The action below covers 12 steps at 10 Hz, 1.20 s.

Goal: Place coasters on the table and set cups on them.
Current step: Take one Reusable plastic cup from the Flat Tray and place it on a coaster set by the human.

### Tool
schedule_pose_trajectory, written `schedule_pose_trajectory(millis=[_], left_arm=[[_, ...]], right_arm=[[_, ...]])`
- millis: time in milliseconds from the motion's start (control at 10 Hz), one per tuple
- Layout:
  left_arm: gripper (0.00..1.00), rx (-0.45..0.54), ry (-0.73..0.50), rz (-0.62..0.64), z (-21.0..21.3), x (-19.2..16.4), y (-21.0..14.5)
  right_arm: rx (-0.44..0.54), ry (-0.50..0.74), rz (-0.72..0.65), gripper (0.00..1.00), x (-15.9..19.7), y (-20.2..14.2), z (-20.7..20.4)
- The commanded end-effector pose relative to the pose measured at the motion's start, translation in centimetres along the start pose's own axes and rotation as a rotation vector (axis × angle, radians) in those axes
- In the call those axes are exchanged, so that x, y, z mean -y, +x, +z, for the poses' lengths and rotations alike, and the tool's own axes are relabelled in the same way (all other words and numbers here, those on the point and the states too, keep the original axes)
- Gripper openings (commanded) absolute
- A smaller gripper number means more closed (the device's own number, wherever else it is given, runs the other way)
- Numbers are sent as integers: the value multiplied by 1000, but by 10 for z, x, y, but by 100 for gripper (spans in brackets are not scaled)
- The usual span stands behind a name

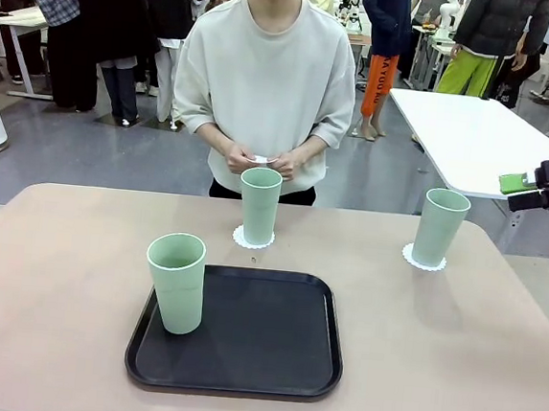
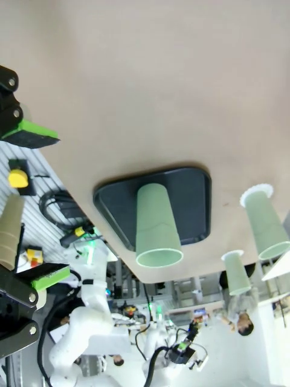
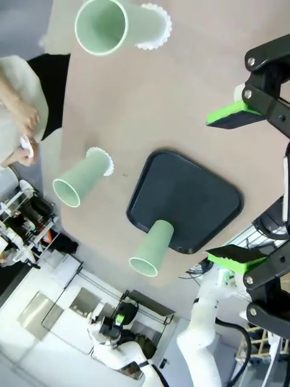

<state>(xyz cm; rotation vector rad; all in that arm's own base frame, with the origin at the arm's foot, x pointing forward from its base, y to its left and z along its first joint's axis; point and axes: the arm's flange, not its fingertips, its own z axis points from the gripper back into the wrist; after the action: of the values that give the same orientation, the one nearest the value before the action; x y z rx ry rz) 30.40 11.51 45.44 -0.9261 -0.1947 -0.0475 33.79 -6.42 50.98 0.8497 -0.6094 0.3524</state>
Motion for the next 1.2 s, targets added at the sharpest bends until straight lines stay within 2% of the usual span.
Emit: schedule_pose_trajectory(millis=[0, 100, 200, 400, 700, 1100], left_arm=[[100, 4, -17, -7, 1, 0, 0], [100, 4, -17, -7, 1, 0, 0], [100, 4, -17, -7, 1, 0, 0], [100, 4, -17, -7, 1, 0, 0], [100, 4, -17, -7, 1, 0, 0], [100, 4, -17, -7, 1, 0, 0]], right_arm=[[-79, 102, -183, 100, 35, -2, -4], [-142, 177, -309, 100, 60, -7, 1], [-187, 201, -370, 100, 81, -15, 9], [-175, 254, -452, 100, 110, -27, 24], [-90, 317, -477, 100, 129, -38, 51], [-67, 361, -436, 100, 130, -49, 73]])
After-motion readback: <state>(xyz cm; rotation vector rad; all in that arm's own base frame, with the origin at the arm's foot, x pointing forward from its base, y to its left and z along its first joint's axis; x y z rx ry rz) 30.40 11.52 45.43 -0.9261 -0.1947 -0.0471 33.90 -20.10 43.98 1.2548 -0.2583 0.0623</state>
